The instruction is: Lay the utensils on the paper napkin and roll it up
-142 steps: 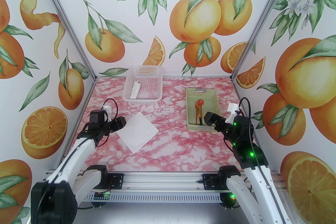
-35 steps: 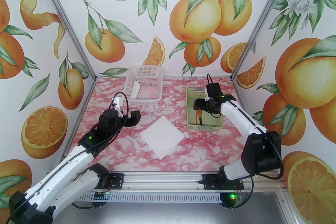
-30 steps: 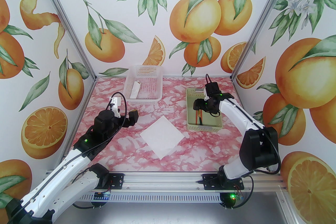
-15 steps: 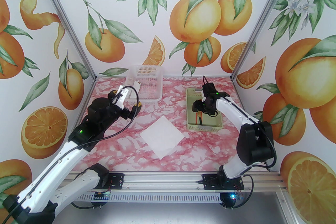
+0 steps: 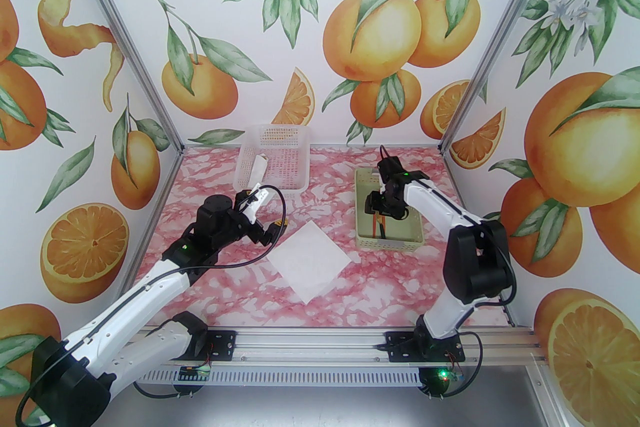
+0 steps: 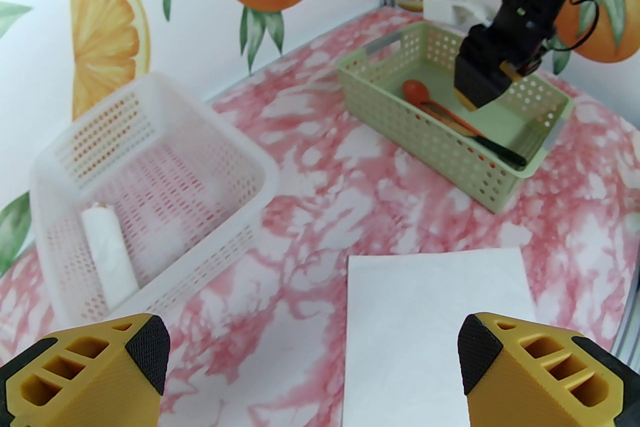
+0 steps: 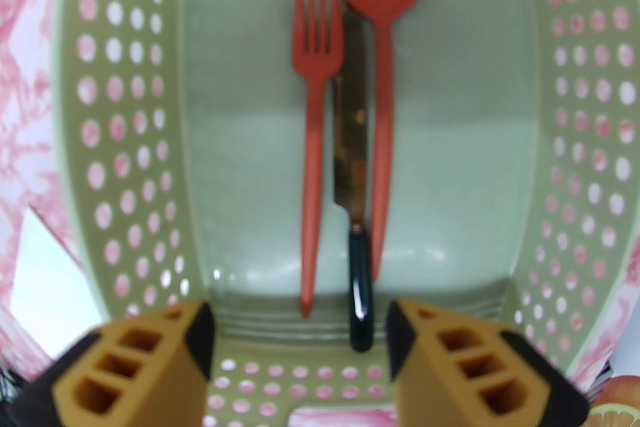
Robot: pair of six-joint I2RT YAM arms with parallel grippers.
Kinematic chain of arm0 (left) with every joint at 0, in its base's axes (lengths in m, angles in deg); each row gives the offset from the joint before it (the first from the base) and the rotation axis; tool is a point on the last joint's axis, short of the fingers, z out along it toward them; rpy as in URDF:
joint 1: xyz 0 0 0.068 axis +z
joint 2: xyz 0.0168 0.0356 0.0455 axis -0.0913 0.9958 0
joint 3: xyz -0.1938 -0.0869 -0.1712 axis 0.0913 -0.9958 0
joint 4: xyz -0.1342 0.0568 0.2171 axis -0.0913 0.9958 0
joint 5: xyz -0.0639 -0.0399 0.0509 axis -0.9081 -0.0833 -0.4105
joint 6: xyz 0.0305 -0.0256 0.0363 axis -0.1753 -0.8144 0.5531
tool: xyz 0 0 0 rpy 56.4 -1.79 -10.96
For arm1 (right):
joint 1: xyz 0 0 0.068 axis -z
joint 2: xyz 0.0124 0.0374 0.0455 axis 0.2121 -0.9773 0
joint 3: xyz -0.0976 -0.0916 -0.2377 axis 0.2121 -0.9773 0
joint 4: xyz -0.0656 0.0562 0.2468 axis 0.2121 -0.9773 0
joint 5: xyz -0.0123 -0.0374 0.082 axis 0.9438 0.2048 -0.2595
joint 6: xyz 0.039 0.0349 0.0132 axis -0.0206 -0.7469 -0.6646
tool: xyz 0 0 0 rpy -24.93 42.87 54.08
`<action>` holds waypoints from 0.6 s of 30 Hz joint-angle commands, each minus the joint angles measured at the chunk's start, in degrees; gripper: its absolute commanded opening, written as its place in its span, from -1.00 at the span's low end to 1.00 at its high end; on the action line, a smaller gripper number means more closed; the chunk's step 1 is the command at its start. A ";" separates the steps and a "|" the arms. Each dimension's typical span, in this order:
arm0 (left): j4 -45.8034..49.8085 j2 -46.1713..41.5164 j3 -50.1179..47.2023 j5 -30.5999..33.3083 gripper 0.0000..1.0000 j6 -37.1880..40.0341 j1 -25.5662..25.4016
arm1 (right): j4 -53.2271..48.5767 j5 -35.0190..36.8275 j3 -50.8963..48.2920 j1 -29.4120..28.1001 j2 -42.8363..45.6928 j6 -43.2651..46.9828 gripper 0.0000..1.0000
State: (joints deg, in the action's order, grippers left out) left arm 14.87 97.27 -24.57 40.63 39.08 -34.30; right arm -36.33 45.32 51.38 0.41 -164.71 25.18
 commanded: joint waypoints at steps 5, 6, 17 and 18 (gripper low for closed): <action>-2.12 0.55 0.96 -1.65 1.00 -0.02 -0.56 | -2.36 1.80 3.70 -1.45 -4.12 -0.83 -0.03; -2.12 0.53 0.94 -1.61 1.00 -0.01 -0.54 | -2.38 2.01 3.87 -1.45 -4.43 -1.04 -0.06; -1.95 -0.06 0.94 -1.69 1.00 0.41 -0.74 | -1.97 3.22 4.19 -1.53 -8.61 -2.82 -0.33; -1.85 -0.06 0.99 -1.67 1.00 0.42 -0.81 | -1.81 3.14 4.06 -1.53 -9.05 -2.86 -0.36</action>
State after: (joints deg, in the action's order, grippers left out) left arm 14.70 97.53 -24.57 39.80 39.32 -34.80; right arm -37.77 47.05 54.49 -0.86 -172.12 23.26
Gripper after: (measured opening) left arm 0.999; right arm 0.330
